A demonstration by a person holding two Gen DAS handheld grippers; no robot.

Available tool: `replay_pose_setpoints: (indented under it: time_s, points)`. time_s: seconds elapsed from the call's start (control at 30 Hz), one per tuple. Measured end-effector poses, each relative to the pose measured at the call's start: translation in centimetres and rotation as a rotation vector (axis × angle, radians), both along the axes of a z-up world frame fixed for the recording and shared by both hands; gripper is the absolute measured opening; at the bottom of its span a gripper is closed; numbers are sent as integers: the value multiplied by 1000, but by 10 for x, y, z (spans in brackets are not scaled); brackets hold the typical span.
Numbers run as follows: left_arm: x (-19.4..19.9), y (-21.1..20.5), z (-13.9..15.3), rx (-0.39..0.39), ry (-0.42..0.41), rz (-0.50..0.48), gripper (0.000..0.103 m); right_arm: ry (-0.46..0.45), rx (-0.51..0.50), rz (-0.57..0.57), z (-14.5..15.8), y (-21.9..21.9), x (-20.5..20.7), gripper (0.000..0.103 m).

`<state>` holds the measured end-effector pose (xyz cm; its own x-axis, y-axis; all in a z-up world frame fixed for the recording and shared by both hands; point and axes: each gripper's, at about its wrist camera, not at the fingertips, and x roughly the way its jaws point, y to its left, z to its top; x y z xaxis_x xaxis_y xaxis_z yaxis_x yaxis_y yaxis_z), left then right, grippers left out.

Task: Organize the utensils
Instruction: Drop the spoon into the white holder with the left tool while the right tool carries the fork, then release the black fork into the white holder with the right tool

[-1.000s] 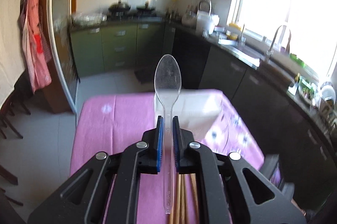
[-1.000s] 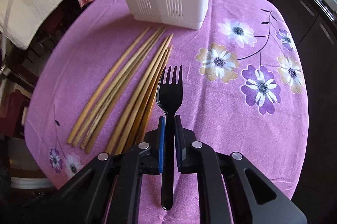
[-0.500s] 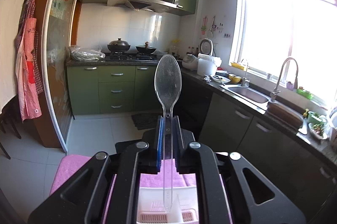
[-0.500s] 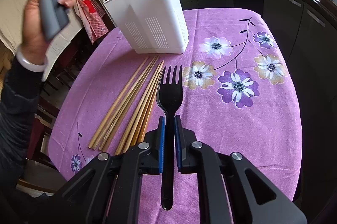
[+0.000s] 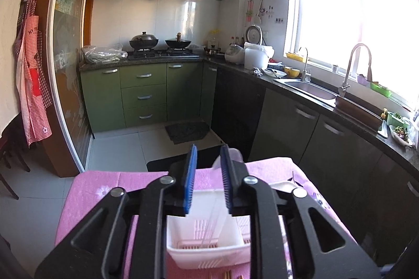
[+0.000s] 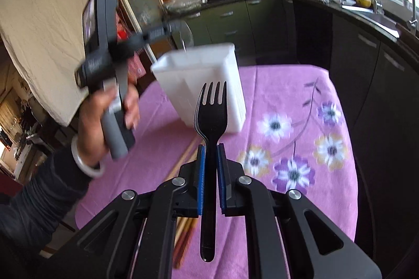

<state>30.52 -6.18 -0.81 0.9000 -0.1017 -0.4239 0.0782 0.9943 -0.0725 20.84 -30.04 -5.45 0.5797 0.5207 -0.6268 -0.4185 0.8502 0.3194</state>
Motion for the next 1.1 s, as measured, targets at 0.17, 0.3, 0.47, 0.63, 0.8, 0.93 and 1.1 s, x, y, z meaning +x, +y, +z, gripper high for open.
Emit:
replay_pose_setpoints:
  time_s: [0.17, 0.3, 0.47, 0.63, 0.8, 0.93, 1.1]
  points:
    - [-27, 15, 14, -34, 3, -9, 24, -146, 98, -36, 51, 6, 24, 10]
    - [-66, 29, 30, -30, -24, -6, 34, -311, 126, -113, 90, 20, 56, 10]
    - [-107, 45, 39, 10, -41, -7, 34, -363, 108, -181, 96, 48, 113, 10]
    - [-130, 57, 40, 9, -22, -6, 36, -358, 52, -200, 75, 74, 156, 10]
    - [-139, 61, 37, 8, -6, -11, 36, -376, 0, -184, 48, 82, 159, 10]
    - [-137, 55, 31, 19, 27, -28, 36, -376, -7, -176, 30, 79, 150, 11]
    - [-133, 47, 21, 26, 85, -47, 36, -385, -21, -169, 23, 73, 126, 11]
